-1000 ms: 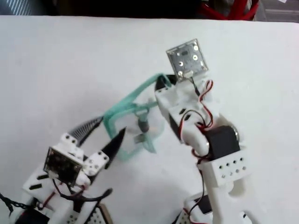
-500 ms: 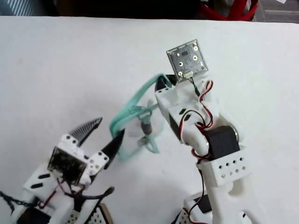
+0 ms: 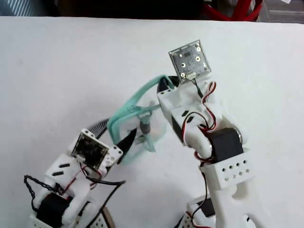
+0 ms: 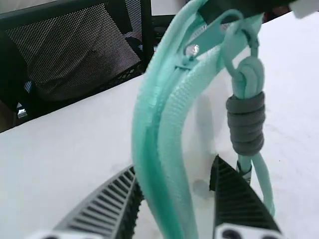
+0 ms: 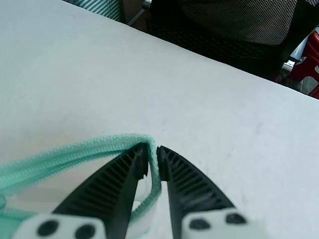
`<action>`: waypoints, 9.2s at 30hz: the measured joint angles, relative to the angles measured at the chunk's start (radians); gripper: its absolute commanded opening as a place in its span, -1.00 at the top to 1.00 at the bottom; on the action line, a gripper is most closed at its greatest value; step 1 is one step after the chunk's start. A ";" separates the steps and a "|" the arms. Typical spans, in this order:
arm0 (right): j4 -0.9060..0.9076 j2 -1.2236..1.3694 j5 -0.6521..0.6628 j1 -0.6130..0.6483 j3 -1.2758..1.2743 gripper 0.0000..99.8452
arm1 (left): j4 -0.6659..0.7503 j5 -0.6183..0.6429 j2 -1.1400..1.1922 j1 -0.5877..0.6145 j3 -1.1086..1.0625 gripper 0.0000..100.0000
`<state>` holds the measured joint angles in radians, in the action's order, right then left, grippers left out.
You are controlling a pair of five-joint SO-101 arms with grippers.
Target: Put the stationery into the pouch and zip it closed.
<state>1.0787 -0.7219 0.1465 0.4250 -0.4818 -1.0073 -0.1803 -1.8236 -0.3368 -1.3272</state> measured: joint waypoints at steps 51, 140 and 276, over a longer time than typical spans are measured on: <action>0.373 -0.206 0.150 0.215 0.207 0.51 | 0.273 0.002 0.009 -0.034 -0.224 0.95; -0.143 0.058 0.245 -0.124 0.078 0.96 | 0.270 -0.003 -0.002 -0.038 -0.221 0.95; -0.574 -0.374 0.080 -0.694 -0.910 0.64 | 0.706 -0.301 1.537 -0.040 0.506 0.67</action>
<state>0.5048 -1.0963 0.2263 -0.2685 -1.3917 -0.3015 -0.4810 -0.2862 -0.3767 -0.8209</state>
